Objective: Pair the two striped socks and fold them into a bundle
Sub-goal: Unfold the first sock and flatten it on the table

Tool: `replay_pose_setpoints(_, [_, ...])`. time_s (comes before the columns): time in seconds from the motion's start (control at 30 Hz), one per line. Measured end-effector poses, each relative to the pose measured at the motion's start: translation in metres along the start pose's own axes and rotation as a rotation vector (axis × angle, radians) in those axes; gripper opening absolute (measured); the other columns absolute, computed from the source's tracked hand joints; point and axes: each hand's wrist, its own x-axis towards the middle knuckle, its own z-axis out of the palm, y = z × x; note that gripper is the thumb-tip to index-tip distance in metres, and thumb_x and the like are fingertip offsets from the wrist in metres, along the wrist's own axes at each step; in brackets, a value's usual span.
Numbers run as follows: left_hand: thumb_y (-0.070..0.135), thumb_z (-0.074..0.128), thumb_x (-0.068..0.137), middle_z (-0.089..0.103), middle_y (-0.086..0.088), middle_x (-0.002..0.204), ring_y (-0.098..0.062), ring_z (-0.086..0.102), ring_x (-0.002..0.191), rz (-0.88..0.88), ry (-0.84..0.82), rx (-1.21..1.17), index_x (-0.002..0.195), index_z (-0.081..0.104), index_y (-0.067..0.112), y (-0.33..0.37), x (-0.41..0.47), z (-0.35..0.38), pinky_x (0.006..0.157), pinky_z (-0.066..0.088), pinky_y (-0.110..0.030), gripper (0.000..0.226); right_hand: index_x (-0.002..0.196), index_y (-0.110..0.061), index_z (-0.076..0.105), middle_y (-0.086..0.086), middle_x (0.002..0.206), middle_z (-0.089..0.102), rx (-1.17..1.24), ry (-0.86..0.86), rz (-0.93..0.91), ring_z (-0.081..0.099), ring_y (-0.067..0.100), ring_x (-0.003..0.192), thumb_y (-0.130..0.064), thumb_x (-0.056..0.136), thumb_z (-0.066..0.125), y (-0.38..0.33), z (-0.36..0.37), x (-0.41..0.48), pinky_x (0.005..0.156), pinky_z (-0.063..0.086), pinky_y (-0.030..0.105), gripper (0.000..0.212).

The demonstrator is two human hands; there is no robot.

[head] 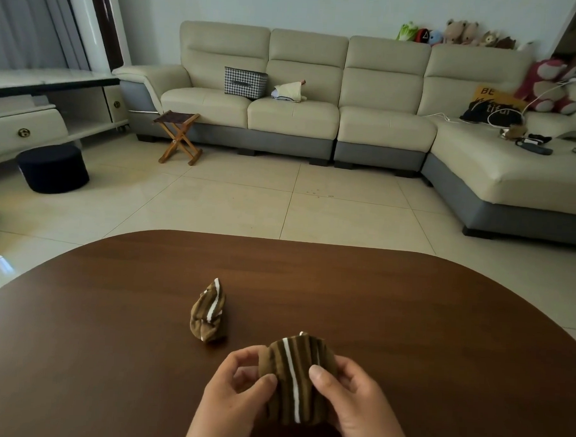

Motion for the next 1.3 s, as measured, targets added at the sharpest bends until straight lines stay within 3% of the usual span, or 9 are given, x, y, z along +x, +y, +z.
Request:
replay_pose_setpoints(0.13, [-0.003, 0.066, 0.079, 0.072, 0.0, 0.058, -0.016, 0.068, 0.056, 0.0, 0.034, 0.01, 0.092, 0.067, 0.02, -0.004, 0.0, -0.001, 0.051, 0.05, -0.03, 0.026, 0.076, -0.016, 0.075, 0.003, 0.079, 0.078, 0.079, -0.024, 0.036, 0.071, 0.023, 0.088, -0.023, 0.082, 0.063, 0.007, -0.005, 0.002, 0.081, 0.055, 0.042, 0.016])
replay_pose_setpoints(0.23, [0.001, 0.068, 0.079, 0.073, -0.003, 0.062, -0.019, 0.071, 0.06, -0.006, 0.057, -0.018, 0.09, 0.069, 0.02, -0.002, 0.0, -0.003, 0.051, 0.053, -0.03, 0.022, 0.08, -0.014, 0.072, 0.004, 0.077, 0.077, 0.101, -0.012, 0.057, 0.069, 0.027, 0.09, -0.017, 0.089, 0.056, 0.008, -0.008, 0.006, 0.073, 0.056, 0.042, 0.018])
replay_pose_setpoints(0.43, [0.0, 0.067, 0.078, 0.076, -0.008, 0.067, -0.024, 0.074, 0.064, -0.039, 0.05, -0.086, 0.092, 0.067, 0.016, 0.005, 0.001, -0.011, 0.049, 0.057, -0.03, 0.022, 0.076, -0.019, 0.066, -0.006, 0.058, 0.075, 0.016, 0.067, 0.015, 0.07, 0.011, 0.064, -0.013, 0.091, 0.052, 0.003, -0.016, 0.007, 0.047, 0.054, 0.025, 0.022])
replay_pose_setpoints(0.8, [0.0, 0.067, 0.079, 0.076, -0.005, 0.063, -0.023, 0.074, 0.062, -0.04, 0.107, 0.023, 0.092, 0.067, 0.017, 0.004, 0.004, -0.028, 0.051, 0.056, -0.034, 0.022, 0.077, -0.023, 0.065, 0.004, 0.078, 0.072, -0.175, 0.134, -0.017, 0.069, 0.017, 0.074, -0.012, 0.092, 0.049, 0.003, -0.034, 0.01, 0.049, 0.054, 0.023, 0.024])
replay_pose_setpoints(1.07, [0.01, 0.073, 0.076, 0.073, 0.003, 0.059, -0.009, 0.067, 0.051, 0.07, 0.245, 0.303, 0.088, 0.062, 0.032, 0.009, 0.004, -0.043, 0.052, 0.049, -0.026, 0.028, 0.076, -0.025, 0.064, 0.004, 0.082, 0.073, -0.23, 0.186, -0.031, 0.07, 0.017, 0.075, -0.012, 0.092, 0.05, 0.003, -0.049, 0.013, 0.052, 0.056, 0.026, 0.025])
replay_pose_setpoints(1.2, [0.012, 0.075, 0.074, 0.067, -0.003, 0.064, -0.015, 0.064, 0.056, 0.076, 0.28, 0.4, 0.09, 0.057, 0.034, 0.011, 0.003, -0.046, 0.054, 0.048, -0.031, 0.033, 0.097, -0.019, 0.064, 0.004, 0.088, 0.072, -0.269, 0.215, -0.013, 0.07, 0.018, 0.081, -0.015, 0.093, 0.05, 0.002, -0.055, 0.013, 0.056, 0.057, 0.027, 0.016])
replay_pose_setpoints(1.3, [0.014, 0.076, 0.073, 0.067, -0.002, 0.07, -0.02, 0.066, 0.064, 0.074, 0.305, 0.471, 0.087, 0.053, 0.035, 0.011, 0.003, -0.045, 0.057, 0.048, -0.031, 0.034, 0.11, -0.017, 0.061, 0.003, 0.095, 0.069, -0.306, 0.22, 0.009, 0.068, 0.018, 0.086, -0.016, 0.093, 0.049, 0.002, -0.057, 0.014, 0.061, 0.057, 0.029, 0.021])
